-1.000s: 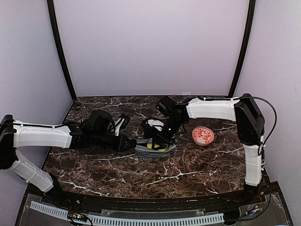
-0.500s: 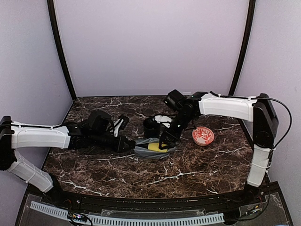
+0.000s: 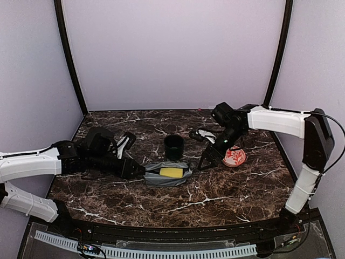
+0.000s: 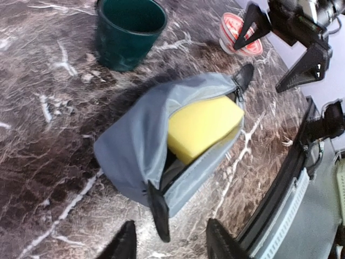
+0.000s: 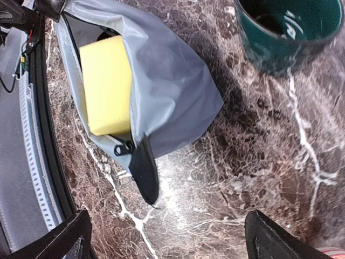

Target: Sort the hair-cutting tools

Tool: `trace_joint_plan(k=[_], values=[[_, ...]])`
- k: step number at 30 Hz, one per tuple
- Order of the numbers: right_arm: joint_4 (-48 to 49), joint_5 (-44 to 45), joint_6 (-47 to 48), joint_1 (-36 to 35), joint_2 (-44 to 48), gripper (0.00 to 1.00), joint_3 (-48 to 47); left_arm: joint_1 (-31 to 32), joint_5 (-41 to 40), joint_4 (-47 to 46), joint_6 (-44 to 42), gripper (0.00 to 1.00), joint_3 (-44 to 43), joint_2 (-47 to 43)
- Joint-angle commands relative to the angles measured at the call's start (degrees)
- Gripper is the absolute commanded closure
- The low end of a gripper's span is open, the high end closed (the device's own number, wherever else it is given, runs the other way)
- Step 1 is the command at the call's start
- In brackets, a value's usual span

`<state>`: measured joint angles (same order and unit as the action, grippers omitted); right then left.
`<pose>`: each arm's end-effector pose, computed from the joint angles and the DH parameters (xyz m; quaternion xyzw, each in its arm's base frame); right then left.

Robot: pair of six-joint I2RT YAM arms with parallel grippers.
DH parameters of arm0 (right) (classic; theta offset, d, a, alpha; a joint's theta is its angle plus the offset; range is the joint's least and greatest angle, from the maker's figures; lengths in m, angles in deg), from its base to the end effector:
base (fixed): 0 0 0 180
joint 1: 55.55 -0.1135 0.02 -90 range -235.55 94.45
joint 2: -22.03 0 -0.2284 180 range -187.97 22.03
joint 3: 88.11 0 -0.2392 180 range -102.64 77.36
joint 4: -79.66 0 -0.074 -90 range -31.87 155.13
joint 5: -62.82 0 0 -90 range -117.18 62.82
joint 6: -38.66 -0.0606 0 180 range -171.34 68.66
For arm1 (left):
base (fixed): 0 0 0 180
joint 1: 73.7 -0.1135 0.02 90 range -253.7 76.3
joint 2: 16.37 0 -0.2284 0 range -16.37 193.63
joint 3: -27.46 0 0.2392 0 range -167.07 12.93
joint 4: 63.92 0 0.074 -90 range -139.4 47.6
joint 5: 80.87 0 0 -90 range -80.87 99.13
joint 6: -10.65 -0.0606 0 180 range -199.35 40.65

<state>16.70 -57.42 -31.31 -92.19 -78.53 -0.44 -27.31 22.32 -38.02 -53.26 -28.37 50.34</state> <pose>0.2541 0.2270 0.1842 -0.4896 0.8181 0.2774 0.1189 0.1770 -0.2058 0.1985 0.2072 0.8652 -0.3459 0.2982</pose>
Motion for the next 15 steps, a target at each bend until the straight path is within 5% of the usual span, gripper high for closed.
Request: trace_joint_plan(k=[1, 6, 15], values=[[0.48, -9.53, -0.18, 2.34, -0.56, 0.01, 0.4, 0.97, -9.89, 2.77, -7.82, 0.5, -2.02, -3.96], [1.71, -16.78, -0.6, 2.38, -2.96, 0.07, 0.9, 2.88, -11.09, -2.46, -17.26, 0.42, -6.91, 2.27], [1.94, -21.38, -2.2, 2.52, -7.95, 0.64, 0.02, 8.86, -6.01, -8.8, -34.83, 0.42, -16.4, 19.63]])
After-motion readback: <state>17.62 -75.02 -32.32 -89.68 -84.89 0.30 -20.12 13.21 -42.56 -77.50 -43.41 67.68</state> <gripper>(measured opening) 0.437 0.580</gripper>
